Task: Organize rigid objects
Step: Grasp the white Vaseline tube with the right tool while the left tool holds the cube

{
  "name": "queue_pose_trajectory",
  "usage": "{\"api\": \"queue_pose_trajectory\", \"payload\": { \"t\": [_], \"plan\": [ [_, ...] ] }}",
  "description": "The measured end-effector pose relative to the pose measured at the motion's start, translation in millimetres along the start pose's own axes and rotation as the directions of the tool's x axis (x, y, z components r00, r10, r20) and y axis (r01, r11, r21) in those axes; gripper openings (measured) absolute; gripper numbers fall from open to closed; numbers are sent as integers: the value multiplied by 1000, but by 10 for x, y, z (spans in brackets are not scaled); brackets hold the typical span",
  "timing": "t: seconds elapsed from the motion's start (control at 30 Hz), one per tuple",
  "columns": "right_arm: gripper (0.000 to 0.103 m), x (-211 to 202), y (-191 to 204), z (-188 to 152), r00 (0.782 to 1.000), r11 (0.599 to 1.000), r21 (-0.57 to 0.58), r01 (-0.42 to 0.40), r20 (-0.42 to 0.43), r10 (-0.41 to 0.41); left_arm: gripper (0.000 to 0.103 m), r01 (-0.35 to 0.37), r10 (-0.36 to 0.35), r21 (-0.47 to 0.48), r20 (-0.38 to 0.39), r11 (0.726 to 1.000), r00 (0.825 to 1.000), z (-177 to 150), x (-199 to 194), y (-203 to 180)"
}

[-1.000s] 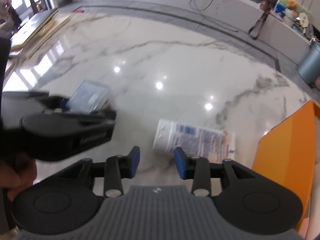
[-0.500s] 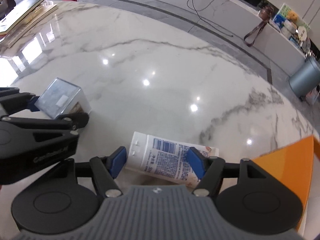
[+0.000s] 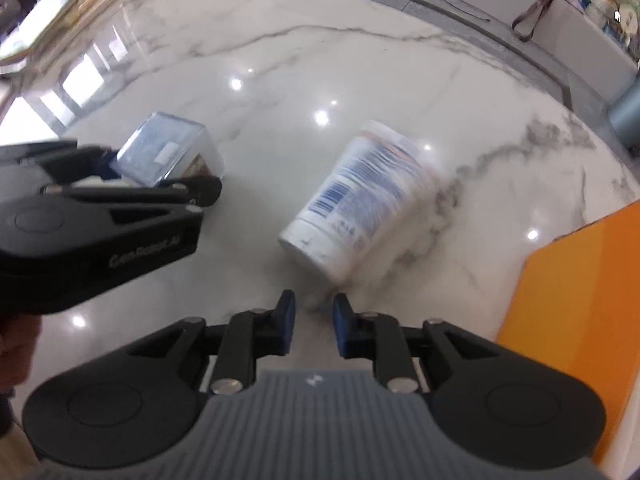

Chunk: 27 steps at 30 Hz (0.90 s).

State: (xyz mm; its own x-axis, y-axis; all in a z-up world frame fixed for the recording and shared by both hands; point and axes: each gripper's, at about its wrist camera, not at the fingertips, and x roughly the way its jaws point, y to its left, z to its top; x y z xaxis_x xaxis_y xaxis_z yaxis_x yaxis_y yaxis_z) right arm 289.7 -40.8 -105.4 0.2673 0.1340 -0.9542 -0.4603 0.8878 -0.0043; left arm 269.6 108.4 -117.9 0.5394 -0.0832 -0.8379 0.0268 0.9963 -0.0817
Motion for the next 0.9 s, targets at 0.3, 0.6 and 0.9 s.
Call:
{"api": "queue_pose_trajectory", "payload": {
  "t": [0.3, 0.6, 0.9],
  "plan": [
    [59, -195, -173, 88, 994, 997, 65, 40, 95, -46, 53, 5, -5, -39, -6, 999, 1000, 0, -32, 44],
    [63, 67, -108, 364, 991, 998, -42, 53, 123, -47, 53, -23, 23, -30, 4, 999, 1000, 21, 3, 76],
    [55, 172, -181, 332, 992, 1000, 9, -19, 123, 18, 53, -71, 70, 11, 51, 997, 996, 18, 53, 20]
  ]
}}
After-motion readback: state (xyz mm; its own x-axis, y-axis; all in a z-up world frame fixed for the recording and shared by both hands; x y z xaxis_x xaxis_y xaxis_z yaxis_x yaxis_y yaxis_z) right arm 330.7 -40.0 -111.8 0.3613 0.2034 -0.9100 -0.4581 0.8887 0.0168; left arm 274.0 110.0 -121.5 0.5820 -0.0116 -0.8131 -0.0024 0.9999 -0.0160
